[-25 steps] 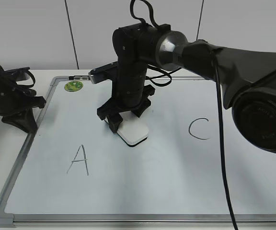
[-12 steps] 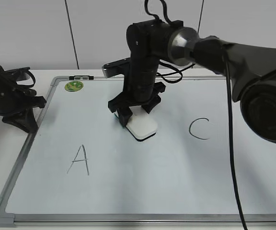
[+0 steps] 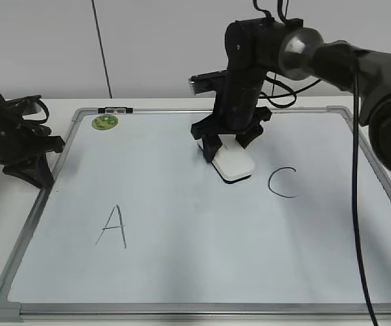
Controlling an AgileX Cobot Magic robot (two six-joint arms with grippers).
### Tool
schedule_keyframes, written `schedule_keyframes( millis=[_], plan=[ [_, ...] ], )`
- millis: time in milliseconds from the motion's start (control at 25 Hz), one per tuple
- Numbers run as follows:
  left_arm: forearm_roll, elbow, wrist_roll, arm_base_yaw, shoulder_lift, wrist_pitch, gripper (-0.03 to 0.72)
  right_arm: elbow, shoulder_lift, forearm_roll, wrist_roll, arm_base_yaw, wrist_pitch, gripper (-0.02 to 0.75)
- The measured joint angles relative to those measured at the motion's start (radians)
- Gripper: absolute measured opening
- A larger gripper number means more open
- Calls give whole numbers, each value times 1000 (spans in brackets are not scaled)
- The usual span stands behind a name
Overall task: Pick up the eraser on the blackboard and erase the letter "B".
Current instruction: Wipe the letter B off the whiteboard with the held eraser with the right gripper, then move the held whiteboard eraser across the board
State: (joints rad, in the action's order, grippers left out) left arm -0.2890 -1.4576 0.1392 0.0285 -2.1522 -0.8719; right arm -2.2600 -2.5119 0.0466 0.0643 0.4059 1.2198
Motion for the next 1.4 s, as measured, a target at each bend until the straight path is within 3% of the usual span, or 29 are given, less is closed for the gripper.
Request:
schedule_keyframes(
  millis=[400, 760, 1080, 1400],
  plan=[
    [-1, 0, 0, 0, 0, -2, 29, -2, 22, -39, -4, -24, 9, 533],
    [-1, 0, 0, -2, 0, -2, 29, 56, 236, -74, -4, -34, 14, 533],
    [-1, 0, 0, -2, -2, -2, 29, 421, 445, -182, -8, -60, 14, 532],
    [-1, 0, 0, -2, -2, -2, 29, 748, 606, -165, -64, -247, -69, 532]
  ],
)
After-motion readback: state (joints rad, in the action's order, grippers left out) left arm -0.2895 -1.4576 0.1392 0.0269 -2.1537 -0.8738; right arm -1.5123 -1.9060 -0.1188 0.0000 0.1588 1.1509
